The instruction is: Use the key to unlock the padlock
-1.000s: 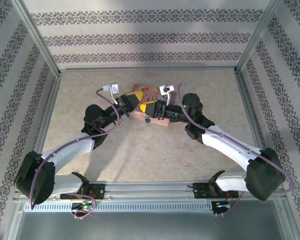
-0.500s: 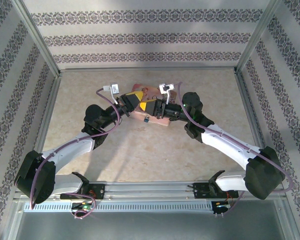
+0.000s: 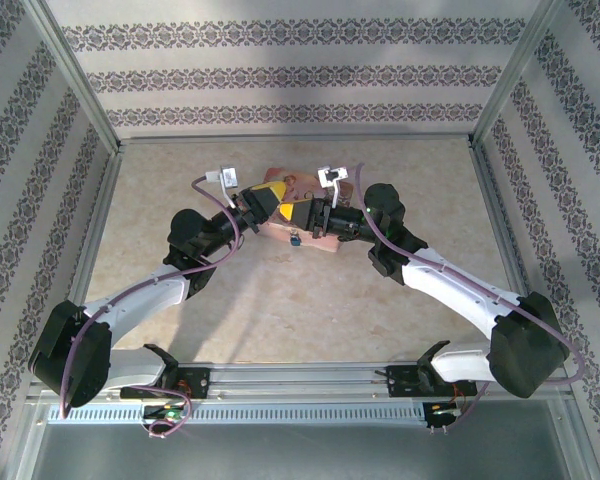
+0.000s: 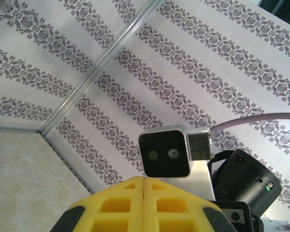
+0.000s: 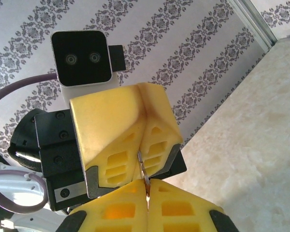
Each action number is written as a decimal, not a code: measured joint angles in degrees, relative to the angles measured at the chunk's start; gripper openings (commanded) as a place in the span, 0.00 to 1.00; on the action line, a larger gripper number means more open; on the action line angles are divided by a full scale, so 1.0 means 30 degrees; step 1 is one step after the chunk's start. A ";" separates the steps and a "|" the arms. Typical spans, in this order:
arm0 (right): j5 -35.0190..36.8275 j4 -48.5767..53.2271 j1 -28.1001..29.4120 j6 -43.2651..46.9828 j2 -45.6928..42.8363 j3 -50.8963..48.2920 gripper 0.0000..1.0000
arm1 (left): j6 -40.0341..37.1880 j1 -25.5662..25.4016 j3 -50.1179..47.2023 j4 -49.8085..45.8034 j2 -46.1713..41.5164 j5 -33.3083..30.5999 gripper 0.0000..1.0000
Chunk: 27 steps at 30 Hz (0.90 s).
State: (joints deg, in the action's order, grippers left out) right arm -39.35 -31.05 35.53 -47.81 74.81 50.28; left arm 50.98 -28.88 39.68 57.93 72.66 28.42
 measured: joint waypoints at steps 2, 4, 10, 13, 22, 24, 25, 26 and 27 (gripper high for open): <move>-0.0007 -0.0007 0.0000 0.0022 0.0000 0.0000 0.00 | -0.0015 0.0000 0.0000 -0.0022 -0.0007 0.0022 0.23; 0.0000 0.0051 0.0000 0.0095 -0.0007 0.0000 0.00 | -0.0182 0.0000 0.0000 -0.0189 -0.0117 -0.0029 0.30; 0.0102 0.0568 -0.0022 0.0838 -0.0328 -0.0663 0.00 | -0.0823 0.0503 -0.0007 -0.2229 -0.2317 -0.0044 0.50; 0.0328 0.1115 -0.0087 0.1486 -0.0758 -0.1209 0.00 | -0.1107 0.1180 -0.0007 -0.3490 -0.3738 -0.0044 0.54; 0.1974 0.5340 -0.0576 0.4794 -0.2550 -0.1749 0.00 | -0.3803 0.1668 0.0379 -1.0331 -0.6645 -0.0532 0.64; 0.2761 0.6754 -0.0692 0.5646 -0.2965 -0.1749 0.00 | -0.4809 0.1668 0.0940 -1.2386 -0.6615 -0.0896 0.64; 0.3206 0.7621 -0.0823 0.6142 -0.3177 -0.1749 0.00 | -0.5413 0.1668 0.1311 -1.3544 -0.6499 -0.1100 0.64; 0.3570 0.8291 -0.0933 0.6506 -0.3337 -0.1749 0.00 | -0.5850 0.1668 0.1588 -1.4338 -0.6375 -0.1246 0.64; 0.3971 0.9049 -0.1093 0.6856 -0.3504 -0.1749 0.00 | -0.6441 0.1639 0.1887 -1.5249 -0.6156 -0.1501 0.64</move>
State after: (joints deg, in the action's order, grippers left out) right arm -27.44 -3.90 32.25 -27.24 64.29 45.04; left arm 31.66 -23.97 45.34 12.19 54.19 23.92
